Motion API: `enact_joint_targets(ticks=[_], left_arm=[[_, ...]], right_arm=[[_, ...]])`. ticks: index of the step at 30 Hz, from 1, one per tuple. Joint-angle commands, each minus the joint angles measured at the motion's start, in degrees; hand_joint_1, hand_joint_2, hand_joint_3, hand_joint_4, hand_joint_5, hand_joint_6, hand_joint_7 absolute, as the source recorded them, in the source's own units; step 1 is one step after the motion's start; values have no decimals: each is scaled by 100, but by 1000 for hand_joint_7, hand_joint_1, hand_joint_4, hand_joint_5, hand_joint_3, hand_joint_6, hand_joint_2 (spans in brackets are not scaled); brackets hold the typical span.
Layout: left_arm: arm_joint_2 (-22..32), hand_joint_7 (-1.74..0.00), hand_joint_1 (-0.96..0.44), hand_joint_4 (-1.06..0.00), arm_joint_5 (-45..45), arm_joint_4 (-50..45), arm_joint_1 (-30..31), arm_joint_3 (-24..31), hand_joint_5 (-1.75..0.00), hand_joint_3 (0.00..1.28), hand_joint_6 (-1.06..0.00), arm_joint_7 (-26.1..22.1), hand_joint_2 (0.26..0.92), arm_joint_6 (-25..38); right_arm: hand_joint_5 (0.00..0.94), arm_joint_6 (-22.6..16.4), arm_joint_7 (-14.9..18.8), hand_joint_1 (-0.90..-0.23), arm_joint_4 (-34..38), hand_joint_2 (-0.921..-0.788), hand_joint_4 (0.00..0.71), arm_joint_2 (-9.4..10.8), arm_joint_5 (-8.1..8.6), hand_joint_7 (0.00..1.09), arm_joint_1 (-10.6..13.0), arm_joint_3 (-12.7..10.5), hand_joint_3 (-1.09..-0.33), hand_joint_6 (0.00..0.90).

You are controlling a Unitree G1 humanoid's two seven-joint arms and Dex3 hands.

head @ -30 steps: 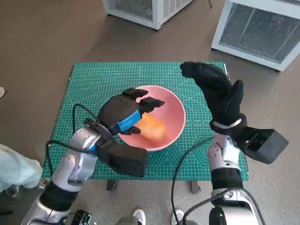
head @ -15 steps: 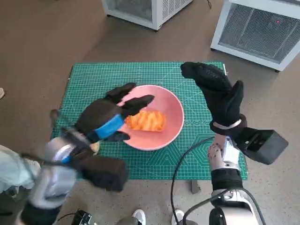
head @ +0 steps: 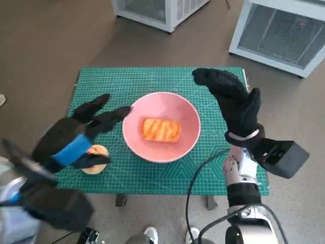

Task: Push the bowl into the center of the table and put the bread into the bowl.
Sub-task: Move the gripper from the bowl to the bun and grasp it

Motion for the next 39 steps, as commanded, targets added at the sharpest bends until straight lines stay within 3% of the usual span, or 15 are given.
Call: enact_joint_targets(ticks=[1,16,24,39], left_arm=[[305,-7,-151,-175,-57,-260,358,370,-12,2,-358,-254,719,169],[334,-4,-42,-203,514,-513,907,160,-8,5,-361,-262,728,908],[173,-9,-1,-229,1020,-122,929,-375,-11,4,-375,138,729,926],[-204,-23,31,-278,1417,1519,455,-1340,-16,6,-441,1044,737,547]], right_arm=[[1,62,7,-699,85,-921,180,-31,-53,583,97,16,-759,-1],[0,62,66,-700,227,-921,177,-16,-42,584,18,20,-756,-1],[0,64,133,-701,276,-921,174,-47,-26,575,-11,9,-757,-1],[0,114,193,-701,316,-921,169,-118,-4,557,-28,-39,-756,-1]])
